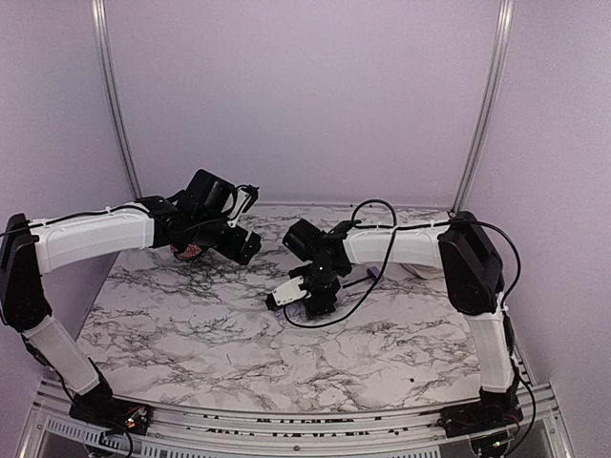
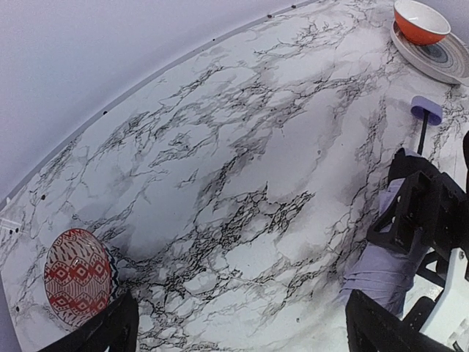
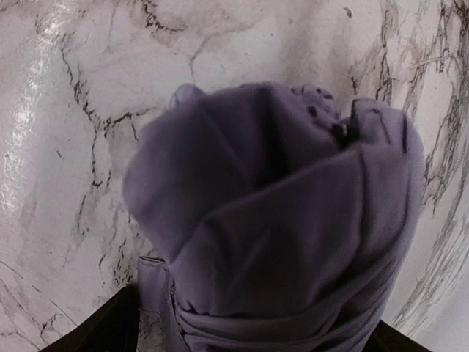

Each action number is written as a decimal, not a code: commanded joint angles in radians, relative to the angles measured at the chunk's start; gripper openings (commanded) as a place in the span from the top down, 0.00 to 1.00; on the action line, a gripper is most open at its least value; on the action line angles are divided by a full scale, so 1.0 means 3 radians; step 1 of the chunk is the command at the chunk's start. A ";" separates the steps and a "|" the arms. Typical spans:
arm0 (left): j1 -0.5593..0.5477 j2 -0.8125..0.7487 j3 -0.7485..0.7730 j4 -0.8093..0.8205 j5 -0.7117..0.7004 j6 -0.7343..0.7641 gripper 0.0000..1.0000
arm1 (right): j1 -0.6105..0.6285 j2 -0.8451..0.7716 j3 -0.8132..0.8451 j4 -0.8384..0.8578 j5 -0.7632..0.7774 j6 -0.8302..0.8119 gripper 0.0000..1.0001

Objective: Put away the umbrella

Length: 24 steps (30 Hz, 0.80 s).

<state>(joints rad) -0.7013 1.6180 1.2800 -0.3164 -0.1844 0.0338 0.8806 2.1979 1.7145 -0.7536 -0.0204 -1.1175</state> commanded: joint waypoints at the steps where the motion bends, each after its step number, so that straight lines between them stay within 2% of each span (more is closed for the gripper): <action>1: -0.0003 -0.0139 -0.0070 0.0042 -0.0010 0.0114 0.01 | 0.0010 0.0104 0.0171 -0.0138 0.0074 0.0107 0.20; 4: 0.0000 -0.0194 -0.0114 0.0071 0.0004 0.0145 0.01 | 0.0010 0.0217 0.0366 -0.0230 0.0058 0.0157 0.29; 7: 0.0000 -0.0225 -0.0135 0.0084 0.0003 0.0168 0.01 | 0.0017 0.0306 0.0486 -0.0359 0.0058 0.0181 0.33; 10: 0.0000 -0.0247 -0.0142 0.0089 -0.0005 0.0192 0.01 | 0.0027 0.0335 0.0497 -0.0365 0.0073 0.0214 0.57; 12: 0.0001 -0.0274 -0.0150 0.0098 -0.0046 0.0204 0.01 | 0.0039 0.0321 0.0502 -0.0381 0.0073 0.0224 0.66; 19: 0.0001 -0.0370 -0.0206 0.0190 -0.0339 0.0177 0.01 | 0.0056 -0.0015 0.0583 -0.0090 0.0045 0.0401 0.80; 21: 0.0022 -0.0414 -0.0225 0.0228 -0.0530 0.0160 0.01 | 0.0037 -0.0246 0.0538 0.0208 -0.0048 0.0557 0.81; 24: 0.0052 -0.0520 -0.0277 0.0318 -0.0800 0.0094 0.01 | -0.0092 -0.0730 0.0305 0.0850 -0.0498 0.0892 0.82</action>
<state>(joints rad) -0.6987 1.5223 1.2190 -0.2787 -0.2943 0.0849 0.8845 2.2158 1.8248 -0.7650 -0.0257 -0.9894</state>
